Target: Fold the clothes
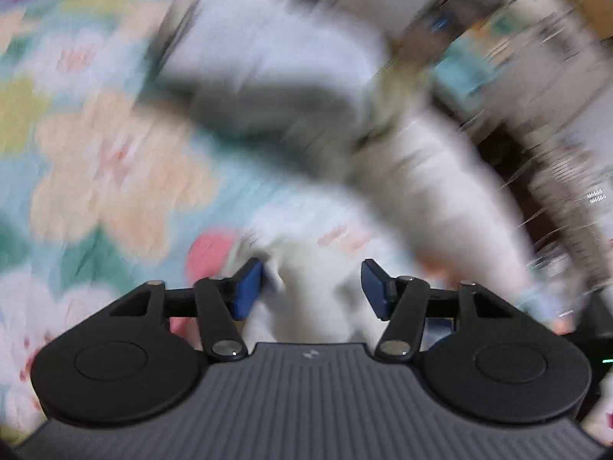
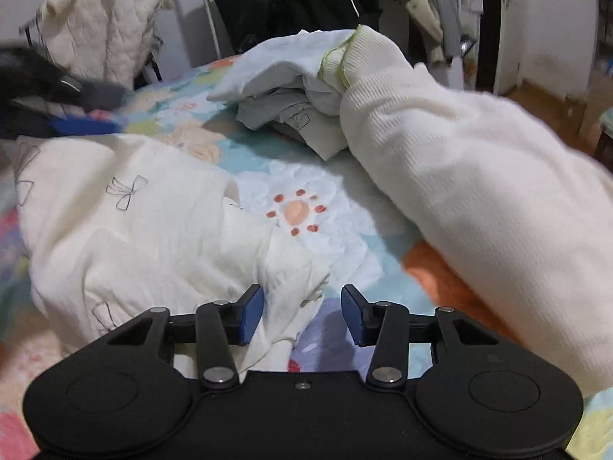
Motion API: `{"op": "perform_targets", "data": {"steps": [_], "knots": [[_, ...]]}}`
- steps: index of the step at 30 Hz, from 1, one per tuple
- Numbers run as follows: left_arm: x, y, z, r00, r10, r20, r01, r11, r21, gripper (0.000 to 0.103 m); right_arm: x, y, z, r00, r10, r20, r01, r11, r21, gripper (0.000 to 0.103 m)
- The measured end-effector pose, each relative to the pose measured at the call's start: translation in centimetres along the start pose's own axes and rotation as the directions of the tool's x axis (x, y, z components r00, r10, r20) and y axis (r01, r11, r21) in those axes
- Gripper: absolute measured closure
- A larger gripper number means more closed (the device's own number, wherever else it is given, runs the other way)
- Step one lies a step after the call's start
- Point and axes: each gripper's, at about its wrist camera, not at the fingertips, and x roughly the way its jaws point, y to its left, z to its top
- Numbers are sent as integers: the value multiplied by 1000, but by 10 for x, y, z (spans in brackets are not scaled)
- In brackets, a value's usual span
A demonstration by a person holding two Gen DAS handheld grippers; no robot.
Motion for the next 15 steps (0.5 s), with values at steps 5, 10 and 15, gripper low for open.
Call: {"op": "perform_targets", "data": {"steps": [5,10,15], "knots": [[-13,38,-39,997,70,-20,-73,986,-153,59,11,-10,-10,999,35,-16,-34,999,27,54],[-43,47,-42,993,118,-15,-119,980,-162,59,14,-7,-14,999,26,-24,-26,1000,-7,54],[-63,45,-39,996,-48,69,58,987,-150,47,-5,-31,-8,993,113,-16,-108,978,178,51]]}}
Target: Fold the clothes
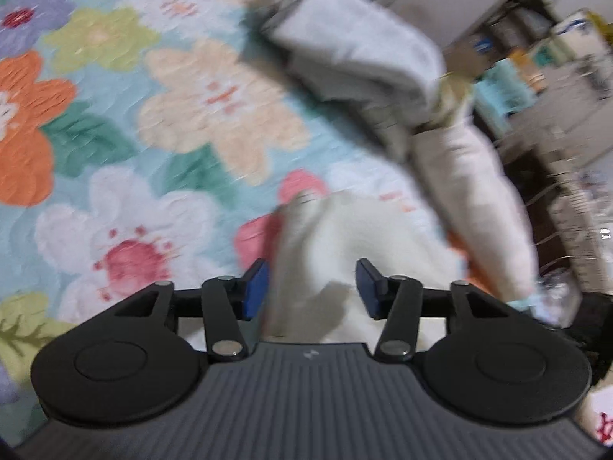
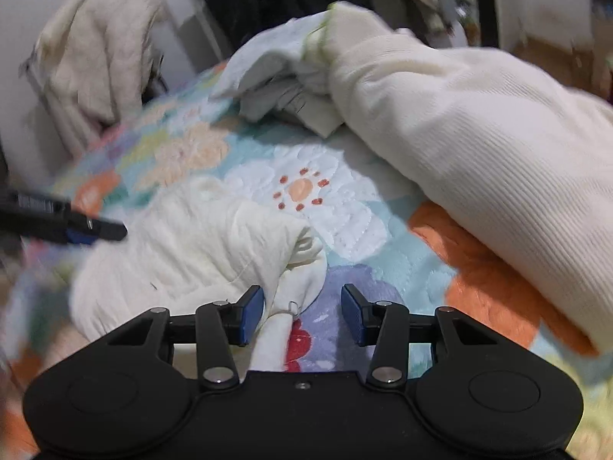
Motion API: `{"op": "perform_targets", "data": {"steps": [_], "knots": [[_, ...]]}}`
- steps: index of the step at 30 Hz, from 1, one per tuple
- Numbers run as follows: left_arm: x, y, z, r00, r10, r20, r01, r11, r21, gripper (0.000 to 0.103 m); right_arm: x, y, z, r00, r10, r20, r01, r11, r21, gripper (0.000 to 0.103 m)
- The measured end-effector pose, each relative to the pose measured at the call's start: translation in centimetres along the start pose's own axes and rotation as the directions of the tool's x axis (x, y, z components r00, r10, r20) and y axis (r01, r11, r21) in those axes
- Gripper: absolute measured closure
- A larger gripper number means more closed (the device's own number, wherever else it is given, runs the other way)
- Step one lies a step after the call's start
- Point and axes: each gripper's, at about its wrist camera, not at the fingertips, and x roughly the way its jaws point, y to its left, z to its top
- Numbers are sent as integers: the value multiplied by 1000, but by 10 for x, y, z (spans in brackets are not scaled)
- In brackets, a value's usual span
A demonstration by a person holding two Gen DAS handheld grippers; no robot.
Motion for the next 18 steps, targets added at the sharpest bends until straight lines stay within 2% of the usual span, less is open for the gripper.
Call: {"op": "perform_targets", "data": {"steps": [3,5,7,9,11,12,14,15,16,17,18], "knots": [[5,-1,-3,997,-73,-5,73,997,7,34,-20,-19,-1,990,131,43,-137,973,184,44],[16,3,-7,995,-93,-38,93,996,-7,32,-27,-30,-4,972,220,79,-233,922,308,30],[29,8,-13,992,-99,-82,97,995,-29,32,-26,-36,-5,956,276,98,-292,885,363,21],[43,11,-22,988,-105,-112,99,994,-50,32,-16,-34,-5,956,285,71,-291,892,346,14],[53,12,-30,985,-124,-117,117,991,-70,36,-2,-32,-7,962,271,31,-266,905,332,14],[56,11,-35,984,-142,-105,134,988,-79,45,7,-30,-8,967,256,7,-244,913,327,14],[59,6,-37,980,-172,-99,166,984,-69,64,22,-23,-12,961,275,-11,-257,912,318,10],[59,1,-35,982,-167,-93,163,985,-48,72,29,-19,-15,959,284,-18,-264,912,313,10],[59,-4,-34,983,-161,-86,159,987,-26,75,32,-14,-15,958,287,-6,-272,916,293,14],[57,-10,-31,984,-159,-77,159,987,-7,78,35,-9,-14,954,299,-4,-287,920,268,38],[55,-15,-28,985,-158,-67,159,987,12,78,37,-5,-14,951,309,-3,-300,923,241,41]]}}
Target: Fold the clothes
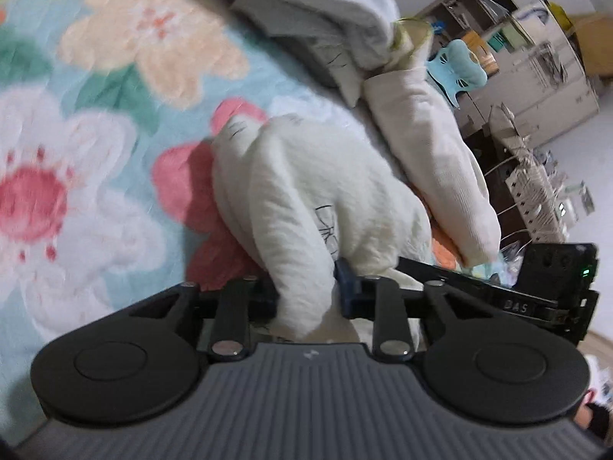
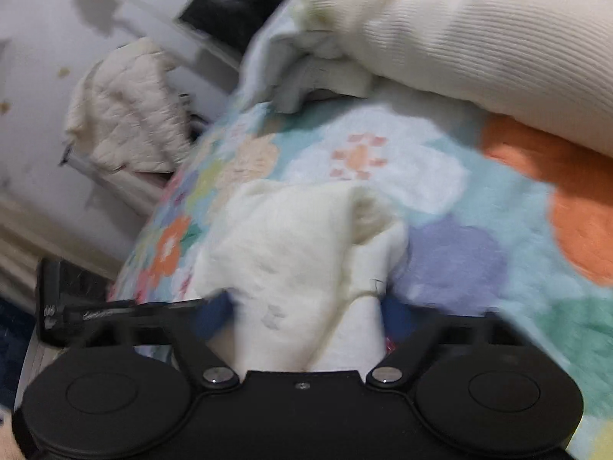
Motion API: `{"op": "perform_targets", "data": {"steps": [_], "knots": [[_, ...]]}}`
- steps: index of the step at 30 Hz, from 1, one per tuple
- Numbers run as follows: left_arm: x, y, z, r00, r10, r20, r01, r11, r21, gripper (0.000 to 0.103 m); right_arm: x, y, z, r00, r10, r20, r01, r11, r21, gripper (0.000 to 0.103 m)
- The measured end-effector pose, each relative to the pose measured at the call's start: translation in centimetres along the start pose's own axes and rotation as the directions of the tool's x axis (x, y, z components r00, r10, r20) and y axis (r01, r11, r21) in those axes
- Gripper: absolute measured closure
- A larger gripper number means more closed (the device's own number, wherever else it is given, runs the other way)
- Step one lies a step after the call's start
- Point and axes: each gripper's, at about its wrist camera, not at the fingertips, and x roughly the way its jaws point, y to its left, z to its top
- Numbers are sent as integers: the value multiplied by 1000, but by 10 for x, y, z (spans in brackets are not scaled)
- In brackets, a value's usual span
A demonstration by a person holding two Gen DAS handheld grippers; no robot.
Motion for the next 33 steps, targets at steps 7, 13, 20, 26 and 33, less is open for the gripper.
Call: {"op": "perform_targets", "data": {"steps": [7,13,20,26,33], "knots": [[-2,-93,57,988,-98,117,71,974,215,78,-42,28,23,988,-8,151,31,988,-154,63],[86,-194,122,990,-137,45,104,896,431,78,-128,35,67,906,-104,410,182,971,-157,63],[209,-222,136,993,121,5,-108,866,488,75,-148,-35,101,841,-345,417,375,927,11,55],[155,-260,142,986,67,150,-138,834,535,71,-148,-38,101,754,-530,389,556,830,53,45],[185,-277,155,989,130,67,-144,775,615,70,-143,40,131,719,-525,456,685,646,-336,46]]}}
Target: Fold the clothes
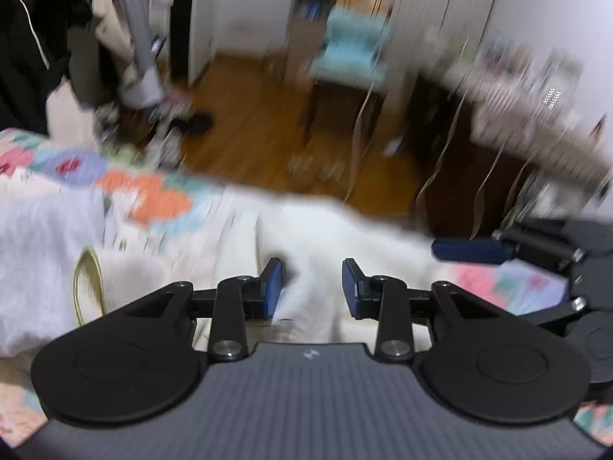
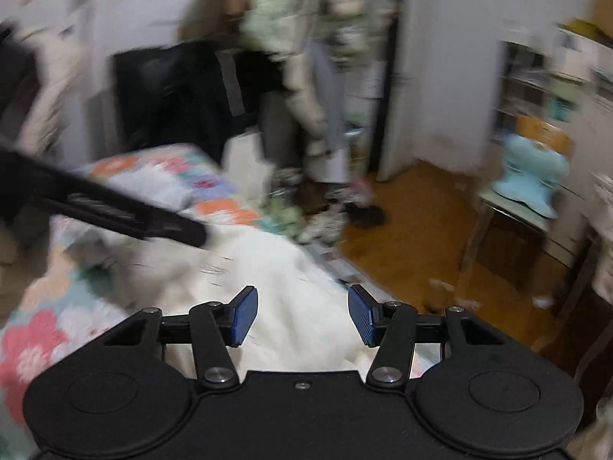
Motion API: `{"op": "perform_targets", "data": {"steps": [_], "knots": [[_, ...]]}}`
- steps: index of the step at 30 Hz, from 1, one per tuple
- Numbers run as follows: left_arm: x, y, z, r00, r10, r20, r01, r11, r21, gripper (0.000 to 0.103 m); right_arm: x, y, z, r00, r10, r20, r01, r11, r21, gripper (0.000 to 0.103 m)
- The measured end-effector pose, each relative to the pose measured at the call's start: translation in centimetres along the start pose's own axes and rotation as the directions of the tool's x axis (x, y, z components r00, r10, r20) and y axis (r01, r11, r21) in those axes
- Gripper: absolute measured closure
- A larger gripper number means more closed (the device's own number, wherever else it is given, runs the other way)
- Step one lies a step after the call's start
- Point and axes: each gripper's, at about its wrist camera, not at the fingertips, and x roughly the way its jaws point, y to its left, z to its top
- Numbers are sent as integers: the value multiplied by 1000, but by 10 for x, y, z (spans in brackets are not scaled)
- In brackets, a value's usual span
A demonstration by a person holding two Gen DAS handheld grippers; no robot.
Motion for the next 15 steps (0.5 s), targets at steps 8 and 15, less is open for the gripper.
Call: {"op": "perform_targets", "data": {"steps": [8,15], "knots": [[25,23,-27,994,32,-104,-37,998,-46,68,78,-9,-15,971,71,-229,-60,997,55,48],[-34,8,-51,980,198,11,-198,980,-33,30,84,0,6,953,10,-301,1,999,35,46]]}}
